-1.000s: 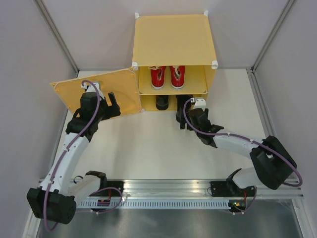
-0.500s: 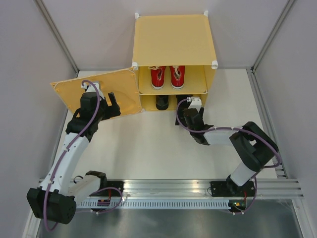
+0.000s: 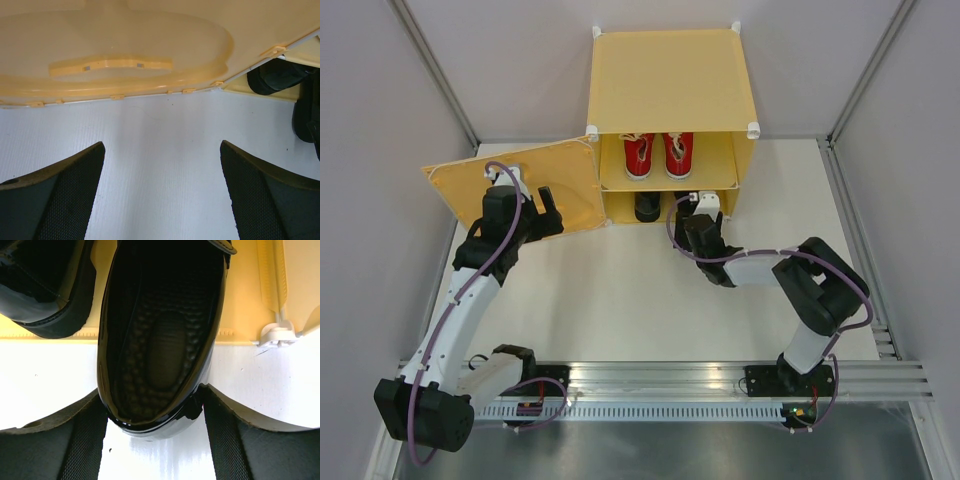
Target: Place and organize the shoes in the shoe cabinet
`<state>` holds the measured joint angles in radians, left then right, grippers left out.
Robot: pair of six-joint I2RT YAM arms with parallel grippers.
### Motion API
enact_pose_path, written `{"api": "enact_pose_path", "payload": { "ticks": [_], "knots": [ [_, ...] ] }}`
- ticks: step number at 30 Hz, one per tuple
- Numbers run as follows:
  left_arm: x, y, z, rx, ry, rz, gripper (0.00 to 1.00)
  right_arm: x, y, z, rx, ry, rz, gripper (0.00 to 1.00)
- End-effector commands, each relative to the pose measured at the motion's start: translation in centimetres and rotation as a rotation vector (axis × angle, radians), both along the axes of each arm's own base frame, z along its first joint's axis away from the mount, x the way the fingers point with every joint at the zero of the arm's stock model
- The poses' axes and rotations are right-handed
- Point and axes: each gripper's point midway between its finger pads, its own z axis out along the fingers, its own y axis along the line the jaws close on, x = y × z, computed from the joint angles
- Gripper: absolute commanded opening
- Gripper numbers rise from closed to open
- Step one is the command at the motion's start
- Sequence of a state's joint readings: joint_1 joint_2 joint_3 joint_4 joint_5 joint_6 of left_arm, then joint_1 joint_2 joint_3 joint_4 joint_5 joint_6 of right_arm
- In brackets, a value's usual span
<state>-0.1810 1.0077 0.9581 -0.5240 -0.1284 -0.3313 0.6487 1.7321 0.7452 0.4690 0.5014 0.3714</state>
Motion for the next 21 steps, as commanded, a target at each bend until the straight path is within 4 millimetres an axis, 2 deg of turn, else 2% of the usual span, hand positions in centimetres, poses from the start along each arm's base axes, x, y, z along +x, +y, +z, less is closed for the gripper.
{"api": "enact_pose_path", "payload": {
  "ticks": [1,2,3,6,7,11,20,21],
  "knots": [
    [0.2,0.0,-0.1,0.01,-0.006,-0.006,0.98,2.0,0.2,3.8,0.011,-0.091,0.012,0.28],
    [0.2,0.1,-0.1,0.011,-0.006,-0.005,0.98,2.2,0.3,4.1,0.012,-0.095,0.023,0.23],
    [0.2,0.1,-0.1,0.01,-0.006,-0.005,0.98,2.2,0.1,4.3,0.008,-0.097,0.027,0.12],
    [0.2,0.1,-0.1,0.01,-0.006,-0.005,0.98,3.0,-0.3,5.4,0.024,-0.105,0.037,0.02],
    [0.2,0.1,0.0,0.009,-0.008,-0.005,0.98,3.4,-0.9,5.7,0.026,-0.11,0.027,0.02],
    [0.2,0.0,-0.1,0.007,-0.004,-0.006,0.98,4.7,-0.7,6.8,0.04,-0.128,0.032,0.01],
    [0.2,-0.1,-0.1,0.007,-0.004,-0.011,0.98,7.0,0.3,6.6,0.05,-0.147,0.031,0.02],
    [0.2,-0.1,-0.1,0.006,-0.003,-0.011,0.98,7.2,0.4,6.1,0.045,-0.14,0.029,0.02]
  ]
}}
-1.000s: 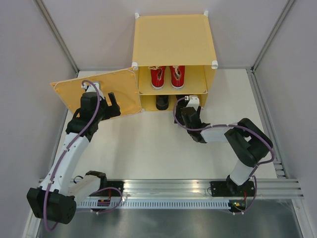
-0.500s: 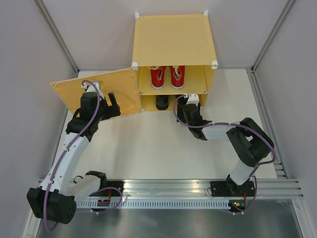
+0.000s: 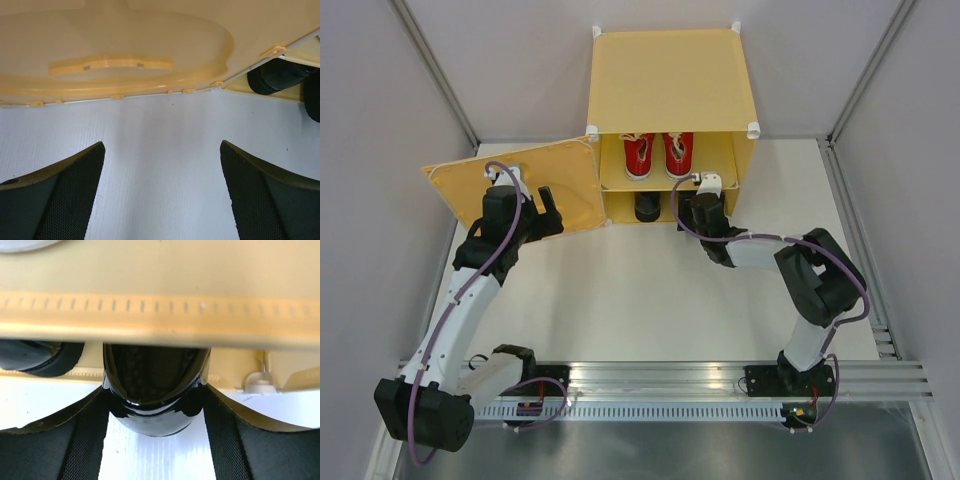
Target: Place and organize the shoes in the shoe cabinet
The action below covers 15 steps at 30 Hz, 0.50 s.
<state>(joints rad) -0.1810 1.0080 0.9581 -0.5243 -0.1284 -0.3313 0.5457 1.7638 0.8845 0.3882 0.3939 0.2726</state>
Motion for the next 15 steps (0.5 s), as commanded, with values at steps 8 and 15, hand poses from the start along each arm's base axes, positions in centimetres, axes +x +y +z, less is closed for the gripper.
{"api": "enact_pose_path", "payload": {
  "ticks": [8,15],
  "knots": [
    [0.2,-0.1,-0.1,0.005,-0.005,-0.01,0.98,4.4,1.7,3.0,0.077,-0.14,-0.018,0.13],
    [0.2,0.0,-0.1,0.005,-0.005,-0.009,0.98,4.7,1.4,1.6,0.08,-0.117,-0.032,0.2]
  ]
}}
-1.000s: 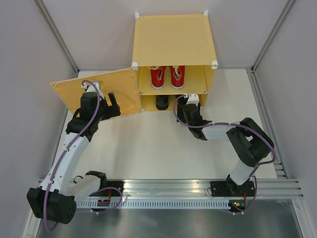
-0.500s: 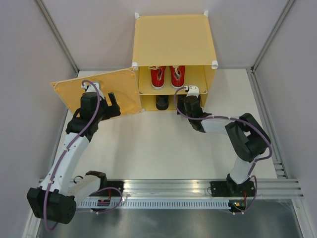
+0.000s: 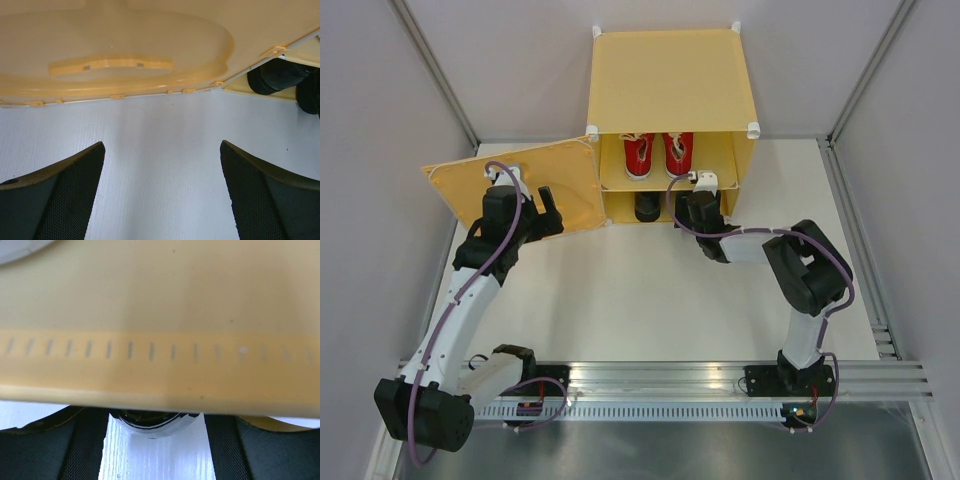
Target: Place and organize the shoes in the shoe cabinet
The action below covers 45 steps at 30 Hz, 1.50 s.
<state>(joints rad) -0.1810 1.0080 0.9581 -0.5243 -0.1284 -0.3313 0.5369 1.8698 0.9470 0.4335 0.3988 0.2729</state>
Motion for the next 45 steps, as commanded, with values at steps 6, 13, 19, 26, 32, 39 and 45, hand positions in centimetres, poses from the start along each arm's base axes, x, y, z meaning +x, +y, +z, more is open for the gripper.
{"api": "enact_pose_path", "payload": {
  "ticks": [6,13,19,26,32,39,45],
  "knots": [
    [0.2,0.0,-0.2,0.007,0.0,-0.01,0.98,3.2,1.0,2.5,0.067,-0.111,-0.011,0.2],
    [0.2,-0.1,-0.2,0.007,0.0,-0.009,0.98,3.8,1.3,2.9,0.051,-0.125,0.003,0.19],
    [0.2,0.0,-0.2,0.007,-0.002,-0.008,0.98,4.2,0.9,2.6,0.027,-0.119,-0.005,0.21],
    [0.2,-0.1,-0.2,0.007,0.0,-0.011,0.98,2.6,0.8,2.3,0.06,-0.089,0.013,0.7],
    [0.2,-0.1,-0.2,0.003,-0.002,-0.011,0.98,1.2,0.6,2.4,0.072,-0.075,0.03,0.85],
    [0.2,-0.2,-0.2,0.003,-0.001,-0.014,0.98,-0.3,0.6,2.1,0.071,-0.055,0.053,0.89],
    [0.2,-0.2,-0.2,0.0,-0.001,-0.016,0.98,-1.2,0.7,1.5,0.067,-0.033,0.057,0.81]
  ]
}}
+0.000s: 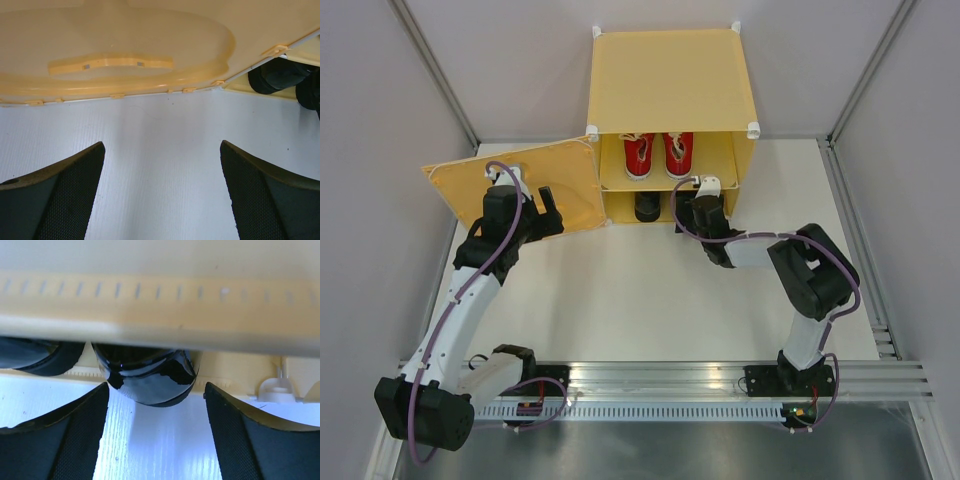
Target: Place and organize the shoes in the shoe cabinet
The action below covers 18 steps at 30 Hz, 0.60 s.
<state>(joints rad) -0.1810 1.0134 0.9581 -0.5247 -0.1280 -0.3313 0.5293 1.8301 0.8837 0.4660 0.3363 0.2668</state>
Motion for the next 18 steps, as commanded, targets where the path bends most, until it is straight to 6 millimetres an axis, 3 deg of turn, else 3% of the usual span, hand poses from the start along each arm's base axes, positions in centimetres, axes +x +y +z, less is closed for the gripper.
{"api": "enact_pose_path", "payload": {
  "ticks": [1,10,18],
  "knots": [
    [0.2,-0.2,0.0,-0.001,-0.008,-0.016,0.98,-0.1,0.6,1.3,0.042,-0.032,0.007,0.79],
    [0.1,-0.2,-0.1,0.0,-0.005,-0.012,0.98,-0.3,0.7,0.1,0.044,-0.013,-0.002,0.64],
    [0.1,-0.1,-0.1,0.002,-0.004,-0.012,0.98,1.3,1.0,0.9,0.036,-0.043,-0.026,0.49]
  ]
}}
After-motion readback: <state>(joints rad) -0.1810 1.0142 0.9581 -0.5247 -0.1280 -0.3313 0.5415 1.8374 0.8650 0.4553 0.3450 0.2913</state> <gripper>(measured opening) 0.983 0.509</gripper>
